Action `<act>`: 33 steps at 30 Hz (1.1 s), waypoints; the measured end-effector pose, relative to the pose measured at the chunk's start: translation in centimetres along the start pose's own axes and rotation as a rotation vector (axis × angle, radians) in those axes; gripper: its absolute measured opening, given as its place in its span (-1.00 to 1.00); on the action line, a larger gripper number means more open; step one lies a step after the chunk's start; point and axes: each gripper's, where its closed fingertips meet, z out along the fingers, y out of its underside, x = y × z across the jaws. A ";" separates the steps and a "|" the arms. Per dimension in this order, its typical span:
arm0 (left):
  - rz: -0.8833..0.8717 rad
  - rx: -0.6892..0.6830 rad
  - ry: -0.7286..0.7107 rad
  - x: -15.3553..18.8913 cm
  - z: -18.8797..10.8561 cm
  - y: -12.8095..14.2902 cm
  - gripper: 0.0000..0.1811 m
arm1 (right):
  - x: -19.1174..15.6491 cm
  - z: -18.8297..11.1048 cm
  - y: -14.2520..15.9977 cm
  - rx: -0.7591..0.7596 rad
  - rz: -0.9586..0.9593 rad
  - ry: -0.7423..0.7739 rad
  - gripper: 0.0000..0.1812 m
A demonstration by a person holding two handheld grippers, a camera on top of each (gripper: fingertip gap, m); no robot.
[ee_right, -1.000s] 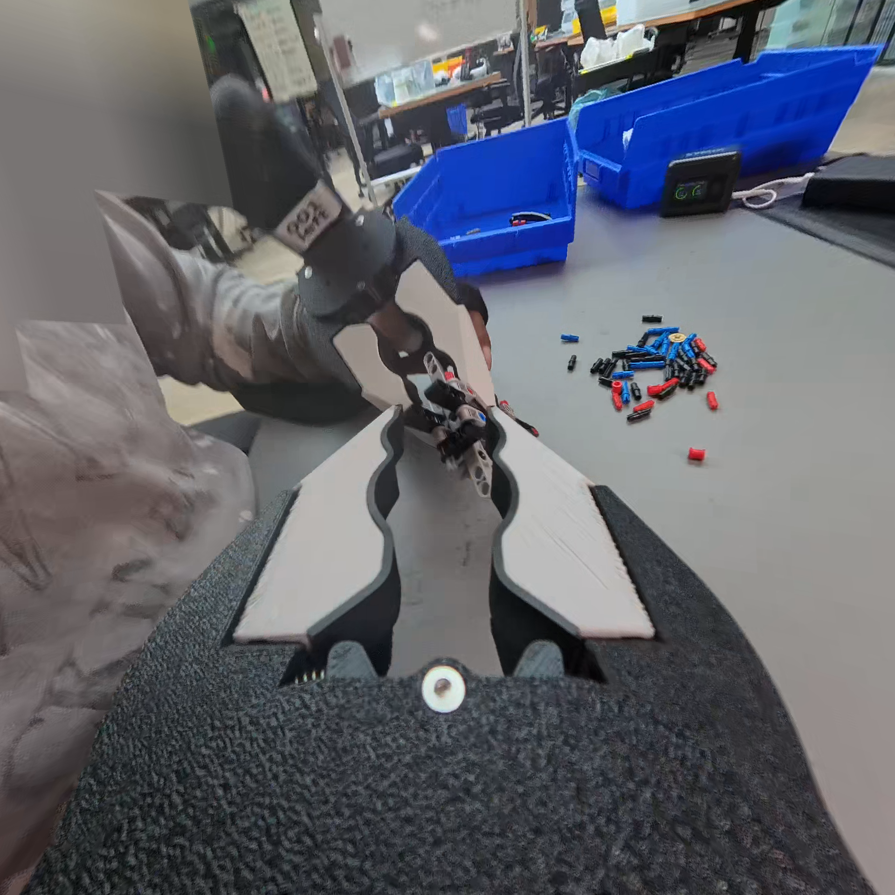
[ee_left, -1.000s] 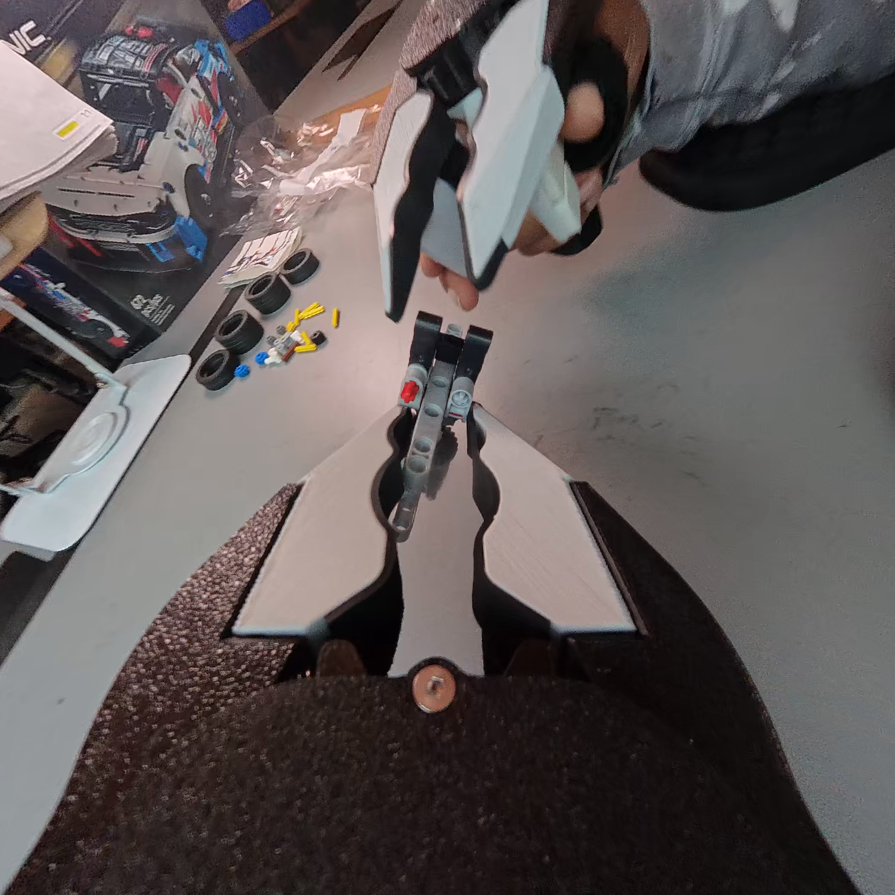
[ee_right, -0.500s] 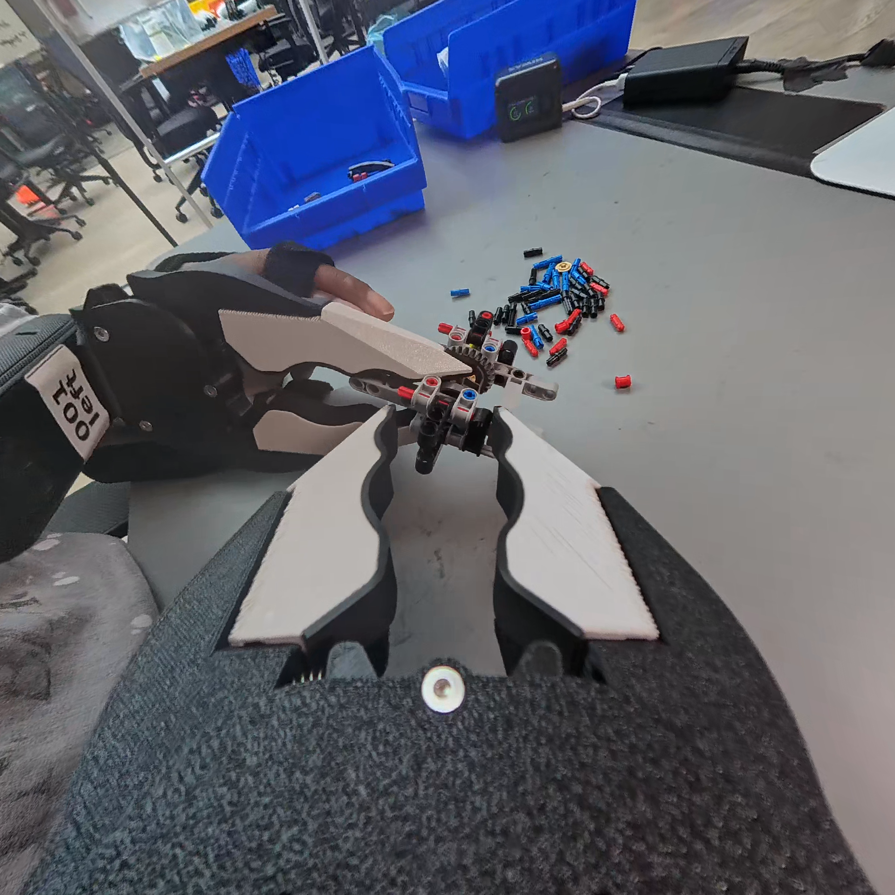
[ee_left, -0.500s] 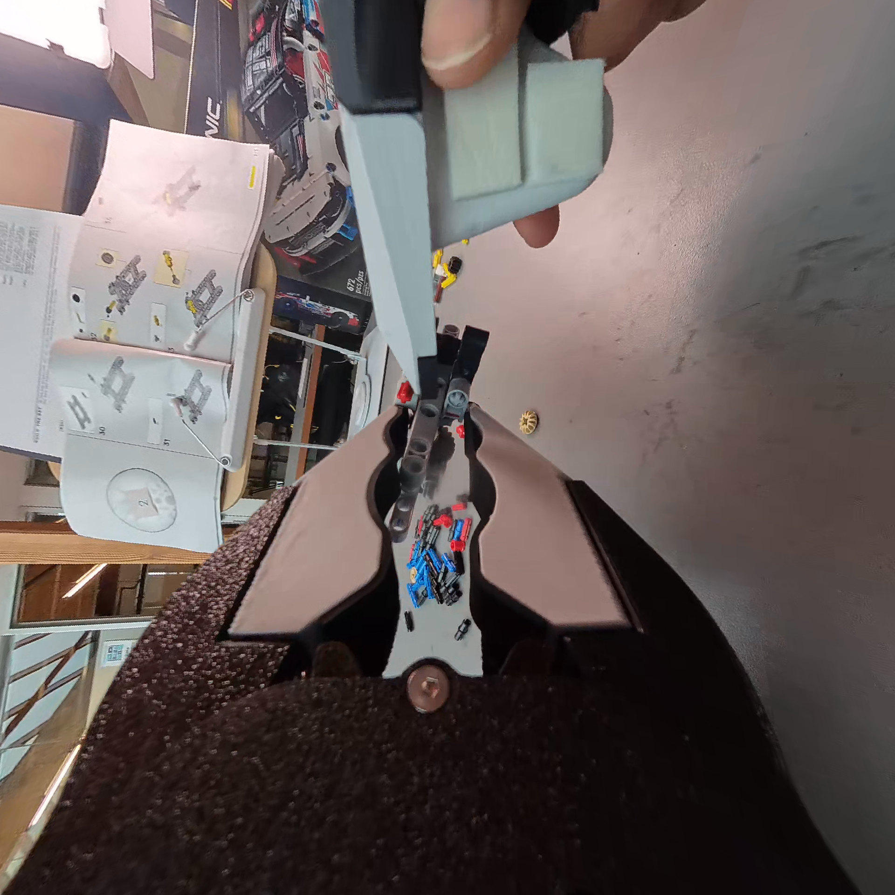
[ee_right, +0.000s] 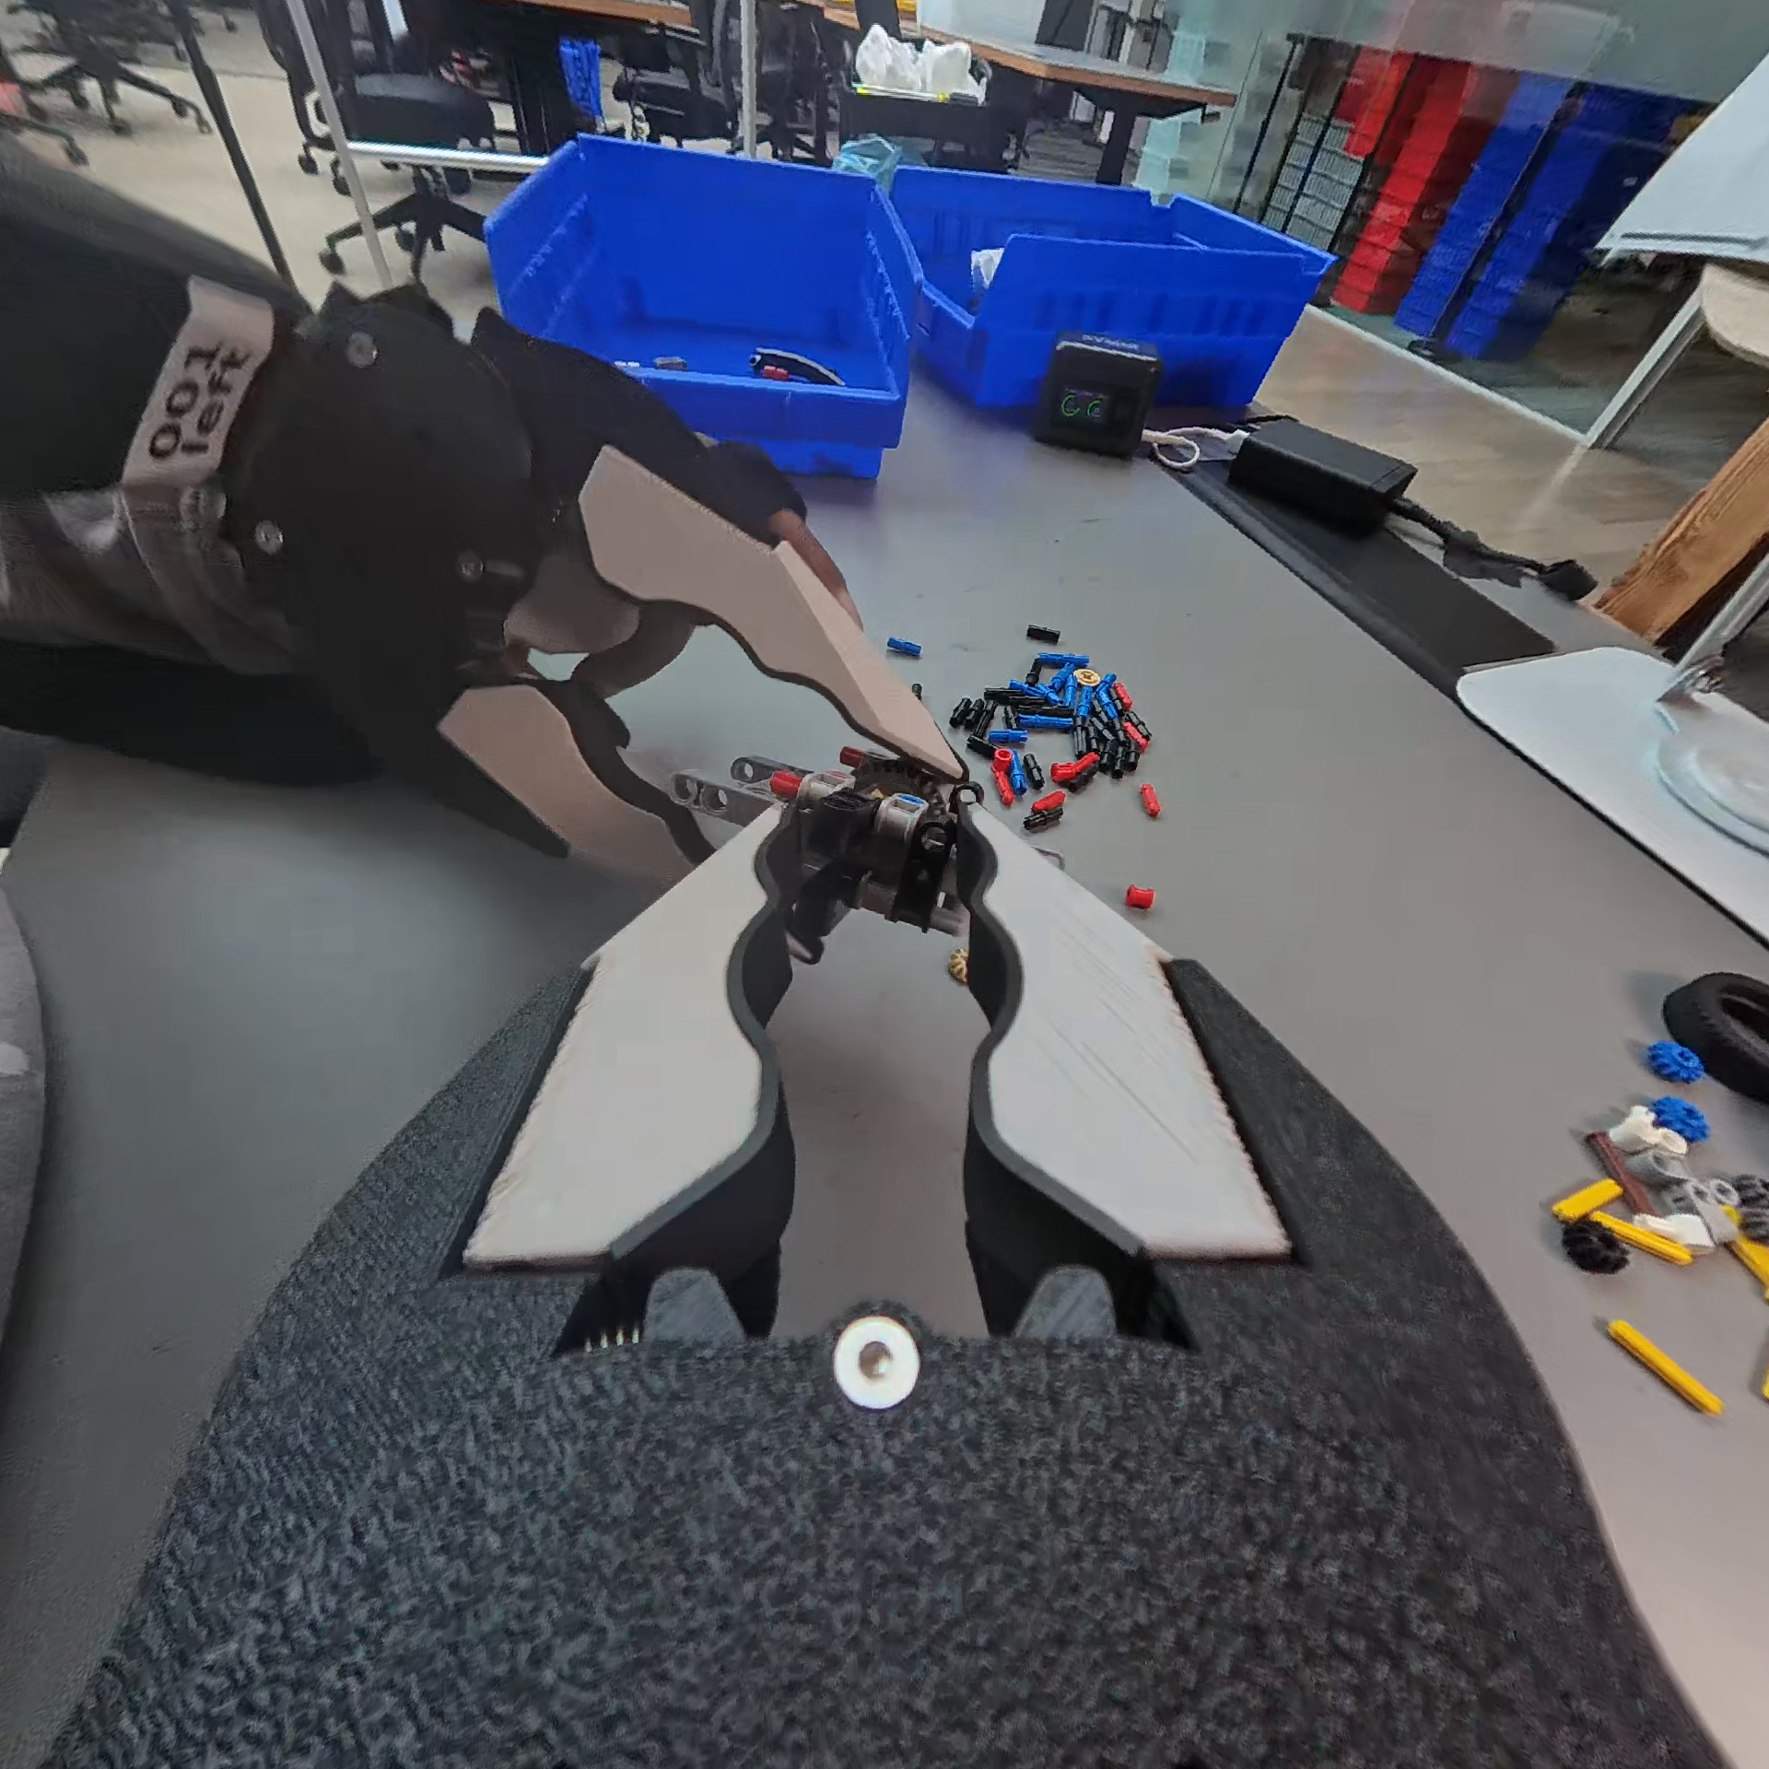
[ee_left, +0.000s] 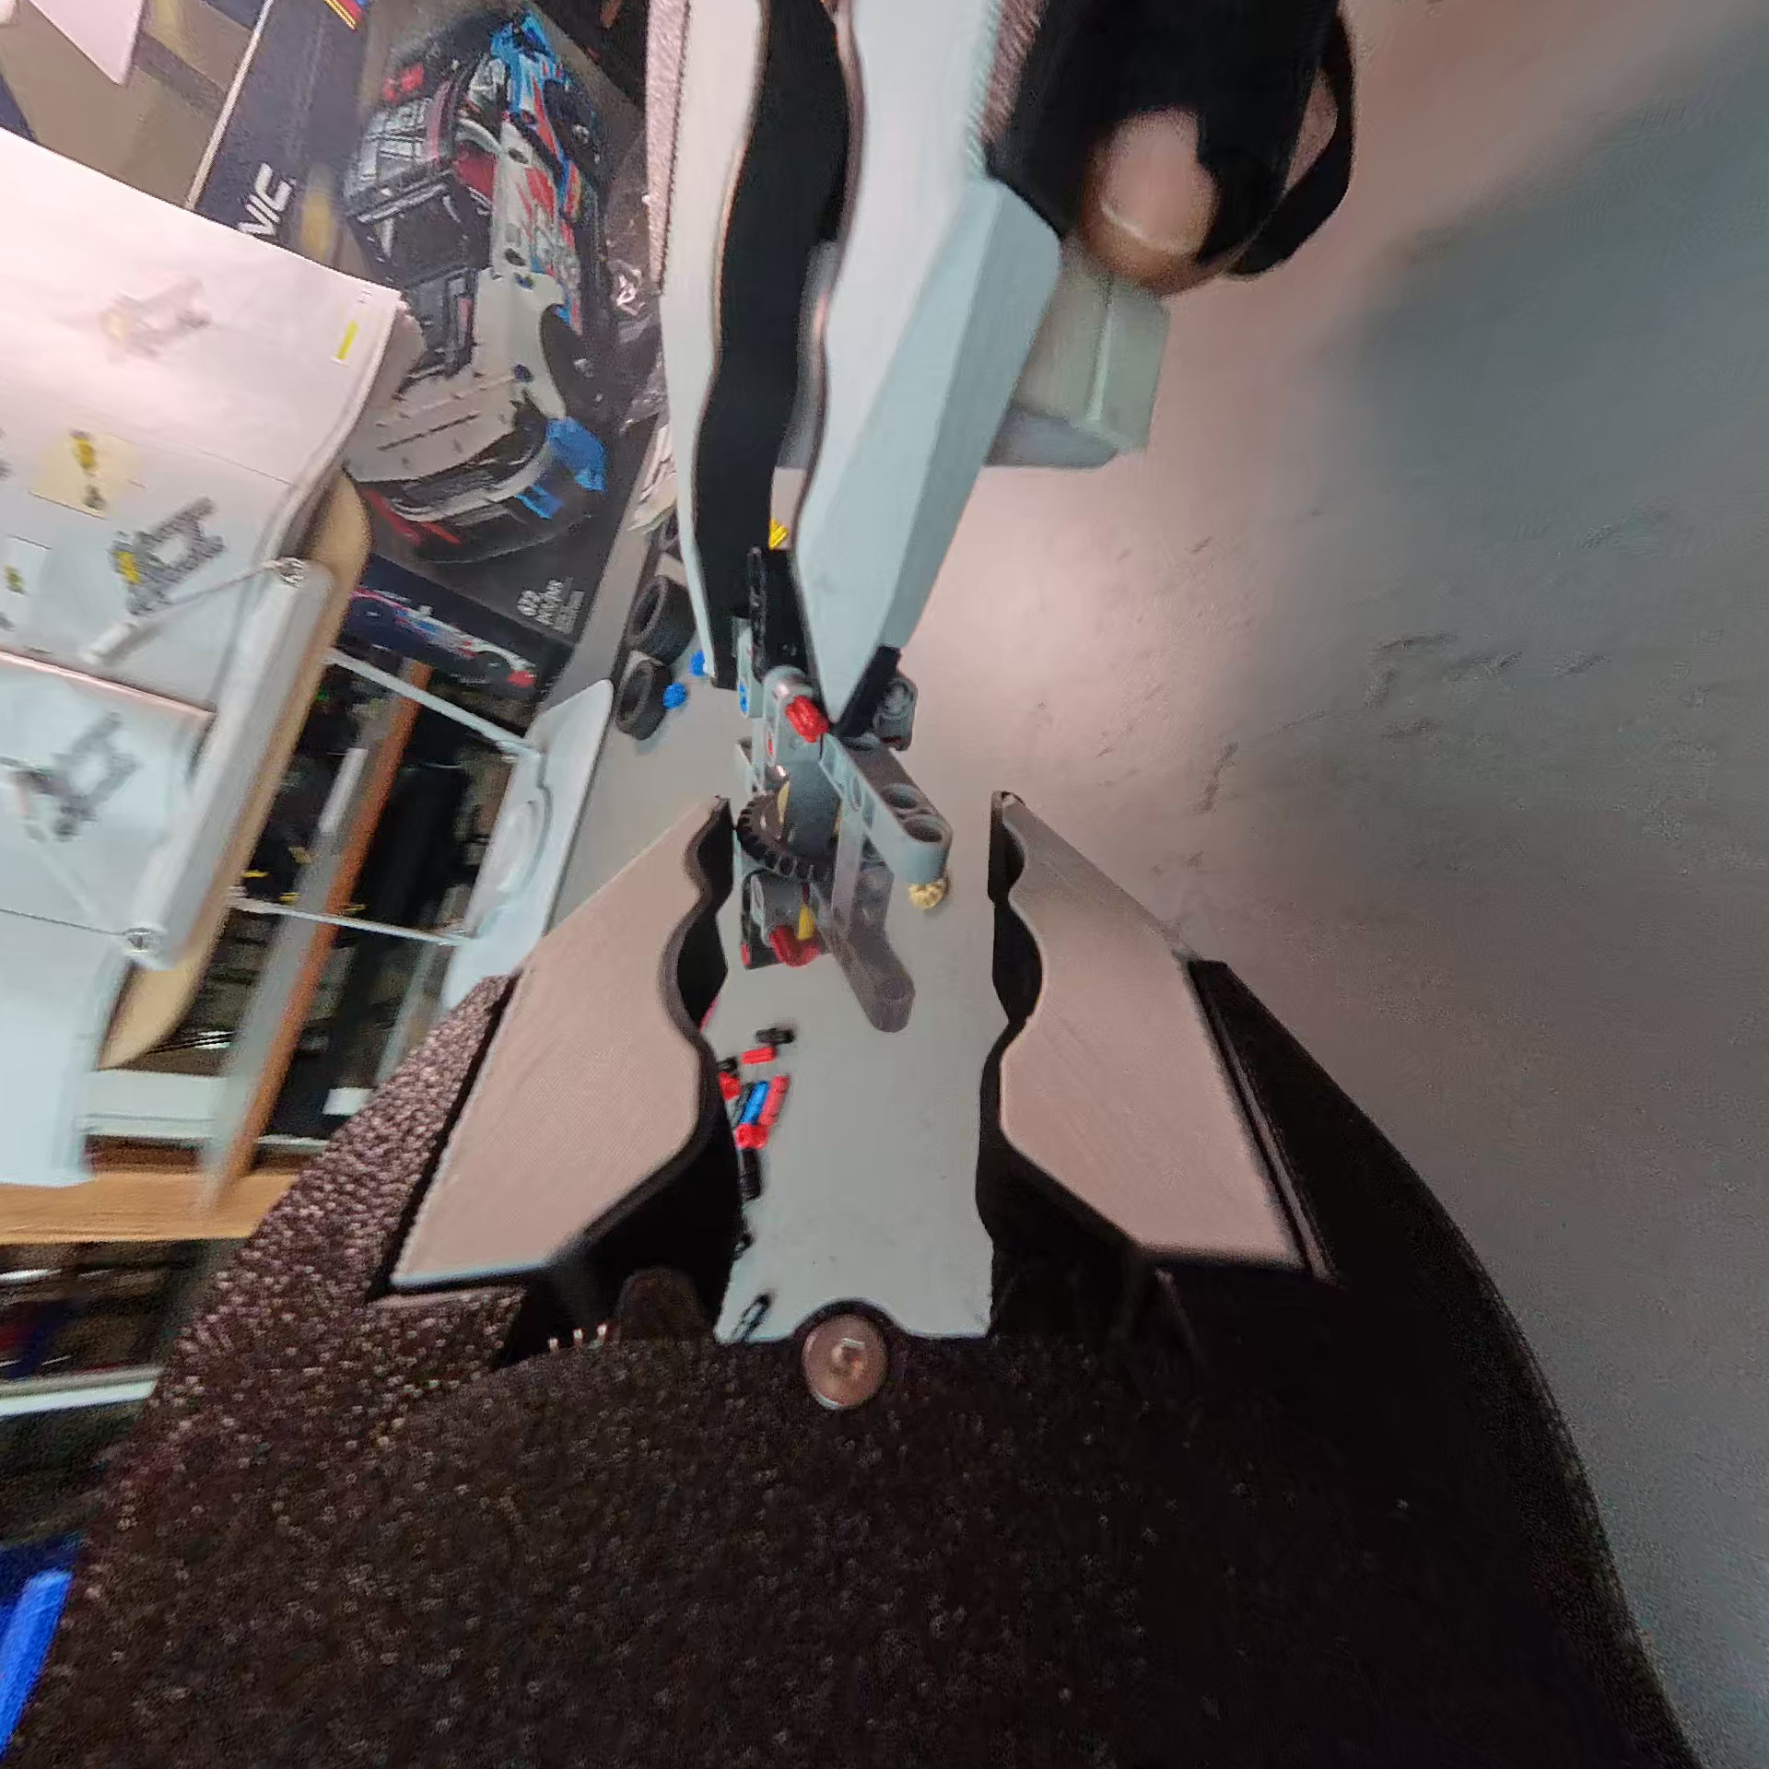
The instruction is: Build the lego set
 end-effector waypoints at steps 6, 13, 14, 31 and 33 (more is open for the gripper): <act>-0.501 0.258 0.378 0.9 -2.2 -2.8 -0.04 | 0.0 -0.7 -0.1 0.030 -0.161 -0.015 -0.66; -1.120 0.478 0.533 -4.1 -3.9 -3.1 0.07 | -1.1 -2.1 -1.6 0.128 -0.368 -0.025 -0.66; -1.173 0.467 0.567 -3.9 -3.7 -2.8 0.07 | -1.5 -2.3 -2.0 0.153 -0.386 -0.033 -0.67; -1.579 0.539 1.075 -0.9 -4.0 -6.0 -0.66 | -3.5 -2.1 -1.9 0.167 -0.432 -0.107 -0.66; -1.565 0.544 1.033 -1.3 -4.0 -5.8 -0.66 | -3.2 -2.2 -2.0 0.176 -0.393 -0.106 -0.67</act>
